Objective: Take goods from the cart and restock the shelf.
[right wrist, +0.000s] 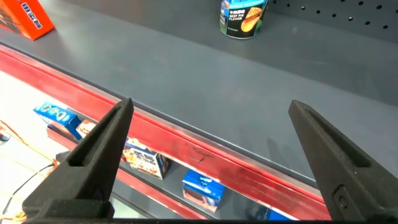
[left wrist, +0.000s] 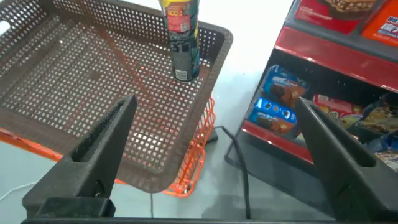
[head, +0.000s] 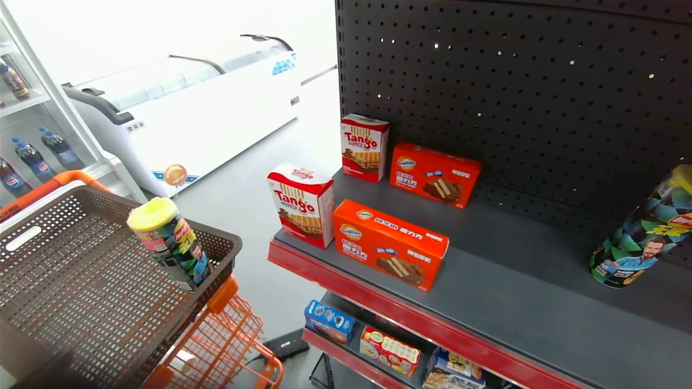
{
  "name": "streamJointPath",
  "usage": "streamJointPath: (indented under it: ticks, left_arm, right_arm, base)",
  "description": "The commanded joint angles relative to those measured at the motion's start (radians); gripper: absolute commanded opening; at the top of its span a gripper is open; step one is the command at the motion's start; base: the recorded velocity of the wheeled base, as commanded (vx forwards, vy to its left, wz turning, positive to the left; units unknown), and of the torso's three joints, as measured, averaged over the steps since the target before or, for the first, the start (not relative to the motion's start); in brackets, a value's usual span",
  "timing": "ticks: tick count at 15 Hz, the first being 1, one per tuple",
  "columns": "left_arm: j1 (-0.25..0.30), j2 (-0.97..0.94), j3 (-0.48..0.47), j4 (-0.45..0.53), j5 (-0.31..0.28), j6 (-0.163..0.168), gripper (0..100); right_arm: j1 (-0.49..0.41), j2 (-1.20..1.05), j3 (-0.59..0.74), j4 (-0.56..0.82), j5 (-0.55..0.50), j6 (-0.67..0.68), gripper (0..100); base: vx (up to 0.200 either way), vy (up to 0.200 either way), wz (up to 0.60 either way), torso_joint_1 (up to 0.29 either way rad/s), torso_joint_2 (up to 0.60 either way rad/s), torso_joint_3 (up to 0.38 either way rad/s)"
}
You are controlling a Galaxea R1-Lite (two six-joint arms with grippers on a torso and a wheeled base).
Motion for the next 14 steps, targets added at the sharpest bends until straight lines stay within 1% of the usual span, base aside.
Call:
streamJointPath:
  ticks: [1, 2, 3, 4, 5, 6, 8, 9, 10, 11, 12, 13, 14]
  left_arm:
    - [0.028, 0.233, -0.020, -0.074, 0.002, 0.002, 100]
    - [0.031, 0.294, -0.011, -0.135, 0.002, -0.003, 100]
    - [0.056, 0.400, 0.006, -0.235, 0.005, -0.005, 100]
    - [0.080, 0.440, 0.018, -0.289, 0.004, 0.000, 100]
    - [0.114, 0.513, 0.032, -0.384, 0.002, 0.003, 100]
    - [0.131, 0.661, 0.033, -0.532, 0.001, 0.012, 100]
    - [0.131, 0.771, 0.033, -0.649, 0.001, 0.043, 100]
    - [0.129, 0.857, 0.038, -0.767, -0.001, 0.055, 100]
    - [0.128, 0.925, 0.039, -0.873, -0.002, 0.051, 100]
    - [0.122, 0.971, 0.039, -0.956, -0.009, 0.051, 100]
    - [0.125, 1.037, 0.055, -1.051, -0.012, 0.058, 100]
    - [0.126, 1.110, 0.047, -1.171, -0.012, 0.055, 100]
    - [0.125, 1.164, 0.052, -1.246, -0.012, 0.058, 100]
  right_arm:
    - [0.000, 0.000, 0.000, 0.000, 0.000, -0.001, 100]
    - [0.000, 0.000, 0.000, 0.000, 0.000, -0.001, 100]
    - [0.000, 0.000, 0.000, 0.000, 0.000, -0.001, 100]
    - [0.000, 0.000, 0.000, 0.000, 0.000, -0.001, 100]
    - [0.000, 0.000, 0.000, 0.000, 0.000, -0.001, 100]
    - [0.000, 0.000, 0.000, 0.000, 0.000, -0.001, 100]
    - [0.000, 0.000, 0.000, 0.000, 0.000, -0.001, 100]
    - [0.000, 0.000, 0.000, 0.000, 0.000, -0.001, 100]
    - [0.000, 0.000, 0.000, 0.000, 0.000, -0.001, 100]
    - [0.000, 0.000, 0.000, 0.000, 0.000, -0.001, 100]
    - [0.000, 0.000, 0.000, 0.000, 0.000, -0.001, 100]
    - [0.000, 0.000, 0.000, 0.000, 0.000, -0.001, 100]
    - [0.000, 0.000, 0.000, 0.000, 0.000, -0.001, 100]
  base:
    - [0.000, 0.000, 0.00, 0.000, 0.00, 0.000]
    - [0.000, 0.000, 0.00, 0.000, 0.00, 0.000]
    - [0.000, 0.000, 0.00, 0.000, 0.00, 0.000]
    - [0.000, 0.000, 0.00, 0.000, 0.00, 0.000]
    - [0.000, 0.000, 0.00, 0.000, 0.00, 0.000]
    - [0.000, 0.000, 0.00, 0.000, 0.00, 0.000]
    - [0.000, 0.000, 0.00, 0.000, 0.00, 0.000]
    - [0.000, 0.000, 0.00, 0.000, 0.00, 0.000]
    - [0.000, 0.000, 0.00, 0.000, 0.00, 0.000]
    - [0.000, 0.000, 0.00, 0.000, 0.00, 0.000]
    - [0.000, 0.000, 0.00, 0.000, 0.00, 0.000]
    - [0.000, 0.000, 0.00, 0.000, 0.00, 0.000]
    - [0.000, 0.000, 0.00, 0.000, 0.00, 0.000]
